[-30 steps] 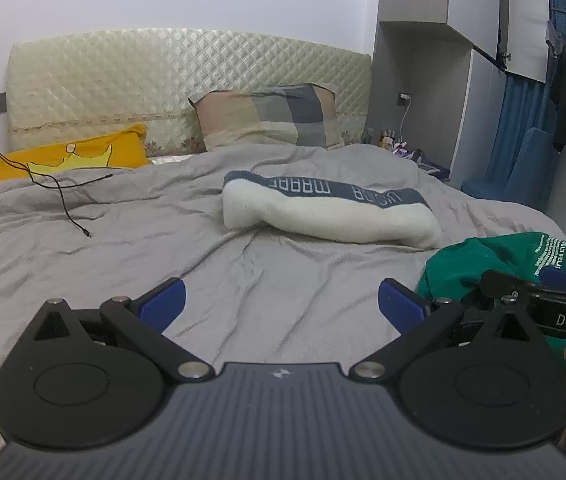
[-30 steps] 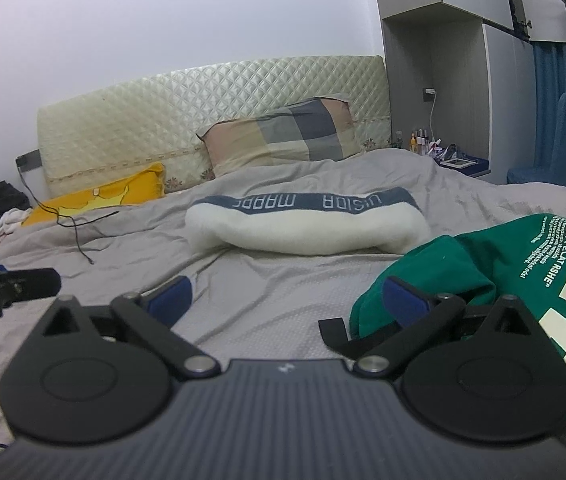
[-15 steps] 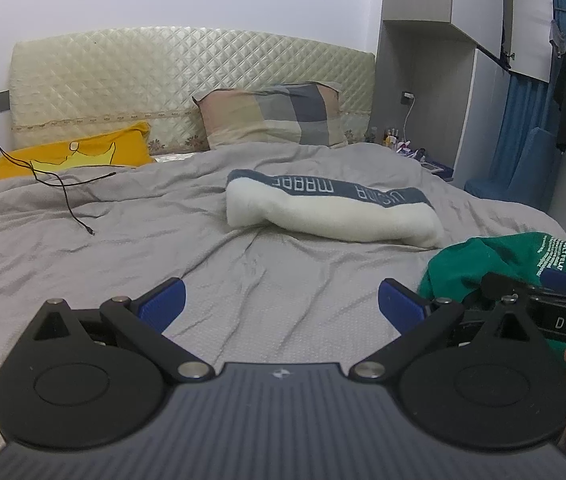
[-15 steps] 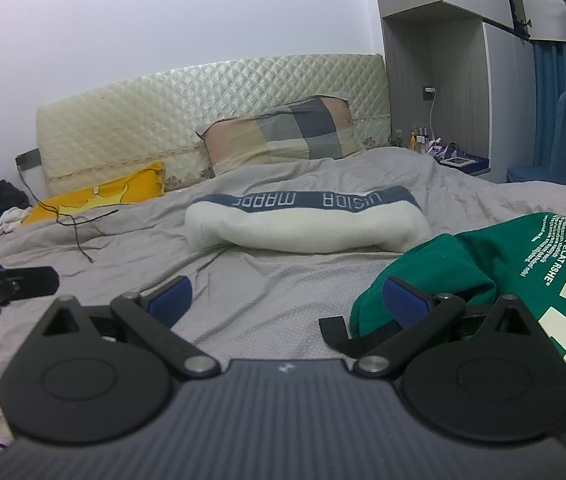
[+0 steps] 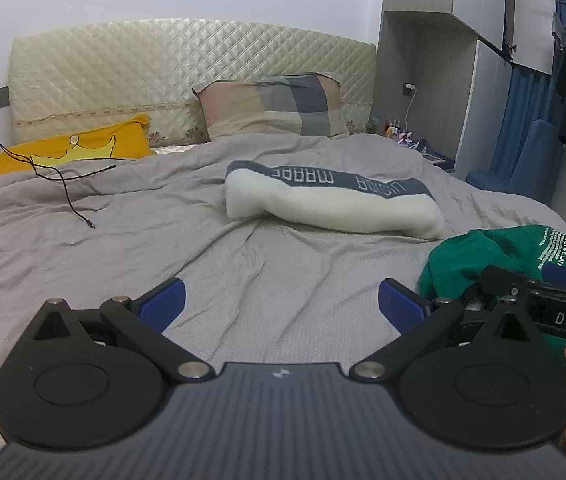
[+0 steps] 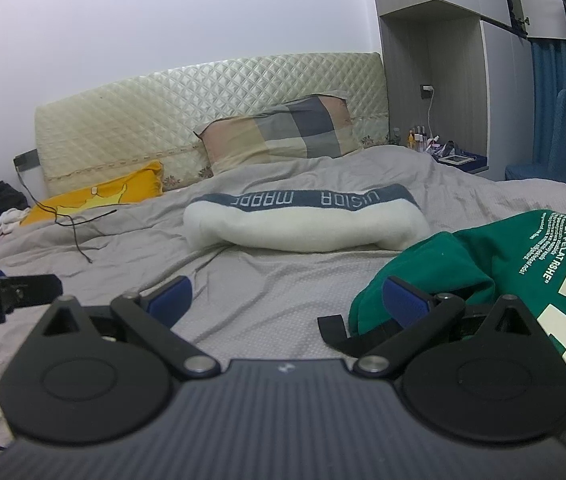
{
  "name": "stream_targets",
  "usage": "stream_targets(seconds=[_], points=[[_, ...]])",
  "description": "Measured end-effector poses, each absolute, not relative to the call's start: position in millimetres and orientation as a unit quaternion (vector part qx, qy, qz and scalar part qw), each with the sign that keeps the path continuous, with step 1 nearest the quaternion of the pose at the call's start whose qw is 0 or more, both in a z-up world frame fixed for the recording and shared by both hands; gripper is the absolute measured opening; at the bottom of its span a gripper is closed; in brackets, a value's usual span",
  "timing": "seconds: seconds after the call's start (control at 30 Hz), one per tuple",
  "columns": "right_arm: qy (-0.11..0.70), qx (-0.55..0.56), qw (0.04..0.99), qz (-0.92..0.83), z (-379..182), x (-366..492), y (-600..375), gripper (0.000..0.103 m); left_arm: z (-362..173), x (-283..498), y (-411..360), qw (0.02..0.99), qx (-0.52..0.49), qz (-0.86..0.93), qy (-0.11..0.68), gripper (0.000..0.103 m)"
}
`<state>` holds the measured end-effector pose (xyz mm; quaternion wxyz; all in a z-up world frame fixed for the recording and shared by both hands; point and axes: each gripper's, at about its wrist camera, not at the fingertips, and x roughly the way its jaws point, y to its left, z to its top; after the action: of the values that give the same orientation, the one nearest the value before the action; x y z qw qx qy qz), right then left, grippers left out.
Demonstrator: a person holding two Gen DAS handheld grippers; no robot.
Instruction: Fold large clothes
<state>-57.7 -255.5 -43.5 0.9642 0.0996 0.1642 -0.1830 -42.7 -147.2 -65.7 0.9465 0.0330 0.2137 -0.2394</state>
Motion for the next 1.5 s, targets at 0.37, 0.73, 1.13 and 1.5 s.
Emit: stream_targets(seconds=[0.37,0.73,1.13,1.5], points=[[0.166,0.1,0.964,-0.184,-44.9,-58.1,-253.9,0.103,-64.4,-46.3,-147.3,0.948,0.028,-0.236,0.212,0.103],[0.167,0.101,0.963,-0.184,-46.2,-58.5,-253.5,0.103,-62.5,-49.2,-147.9,0.95,0.029,-0.231,0.209,0.103],[0.168,0.1,0.963,-0.185,-45.8,-57.2,-253.5,0.103,-60.8,-51.6,-148.0,0.952,0.025,-0.225,0.205,0.103],[0.168,0.097,0.964,-0.184,-46.2,-57.0,-253.2,0.103,-60.4,-54.7,-148.5,0.952,0.028,-0.229,0.203,0.103]])
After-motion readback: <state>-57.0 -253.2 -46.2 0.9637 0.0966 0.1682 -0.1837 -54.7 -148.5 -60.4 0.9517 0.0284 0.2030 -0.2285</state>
